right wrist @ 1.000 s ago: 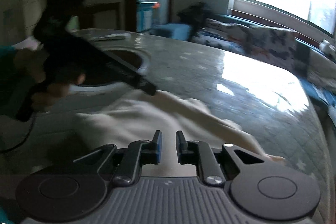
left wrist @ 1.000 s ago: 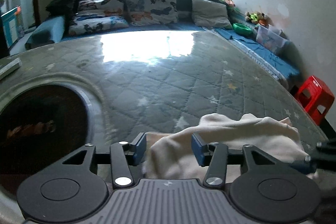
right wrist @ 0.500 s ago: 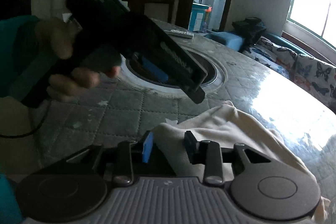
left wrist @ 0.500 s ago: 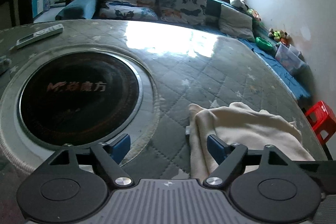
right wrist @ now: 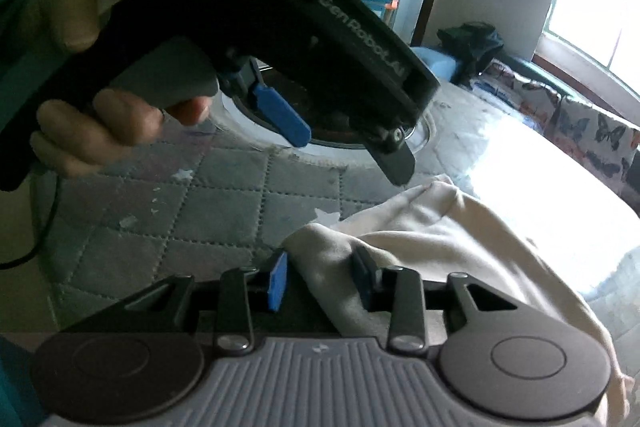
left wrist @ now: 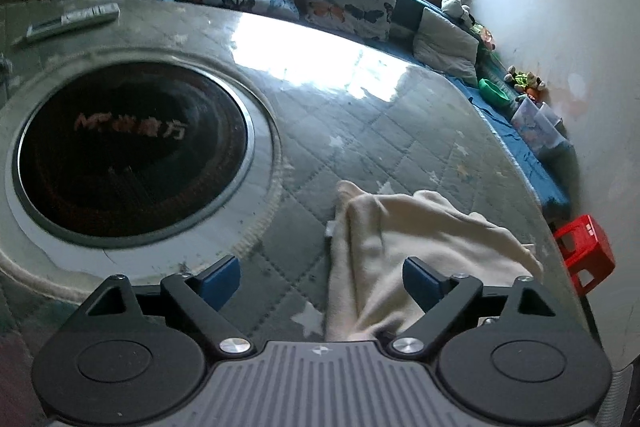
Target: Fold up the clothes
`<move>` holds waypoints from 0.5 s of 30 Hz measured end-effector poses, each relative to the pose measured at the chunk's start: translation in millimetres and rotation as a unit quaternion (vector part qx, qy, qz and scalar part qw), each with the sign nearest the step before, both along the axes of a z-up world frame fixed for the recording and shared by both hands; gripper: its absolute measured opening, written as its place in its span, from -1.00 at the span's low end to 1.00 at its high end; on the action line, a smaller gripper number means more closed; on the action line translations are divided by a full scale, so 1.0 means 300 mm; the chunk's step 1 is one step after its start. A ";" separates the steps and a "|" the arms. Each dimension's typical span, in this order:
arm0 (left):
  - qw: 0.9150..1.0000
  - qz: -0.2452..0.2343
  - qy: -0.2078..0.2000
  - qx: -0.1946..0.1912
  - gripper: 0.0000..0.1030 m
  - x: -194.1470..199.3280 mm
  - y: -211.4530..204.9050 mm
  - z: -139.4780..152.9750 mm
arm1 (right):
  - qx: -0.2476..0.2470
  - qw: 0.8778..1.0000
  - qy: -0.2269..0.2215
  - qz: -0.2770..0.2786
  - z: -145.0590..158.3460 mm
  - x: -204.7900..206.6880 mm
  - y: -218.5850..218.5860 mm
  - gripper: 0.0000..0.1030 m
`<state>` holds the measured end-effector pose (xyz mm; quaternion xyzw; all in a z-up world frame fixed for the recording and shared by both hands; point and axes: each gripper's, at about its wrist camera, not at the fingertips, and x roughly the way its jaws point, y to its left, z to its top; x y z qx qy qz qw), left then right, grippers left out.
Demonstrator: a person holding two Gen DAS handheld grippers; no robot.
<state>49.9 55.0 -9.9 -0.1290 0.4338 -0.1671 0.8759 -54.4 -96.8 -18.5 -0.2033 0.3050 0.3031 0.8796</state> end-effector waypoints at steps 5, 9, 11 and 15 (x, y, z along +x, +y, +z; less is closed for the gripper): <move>0.998 0.022 0.037 -0.037 0.80 0.019 0.010 -0.018 | 0.067 0.997 0.020 -0.028 0.062 0.021 -0.069 -0.89; 0.993 0.037 0.073 -0.084 0.80 0.037 0.018 -0.035 | 0.116 0.992 0.030 -0.045 0.120 0.021 -0.135 -0.90; 0.990 0.038 0.087 -0.102 0.80 0.044 0.009 -0.045 | 0.139 0.988 0.036 -0.052 0.144 0.021 -0.168 -0.90; 0.984 0.037 0.116 -0.133 0.79 0.059 -0.018 -0.069 | 0.169 0.983 0.033 -0.064 0.185 0.015 -0.229 -0.90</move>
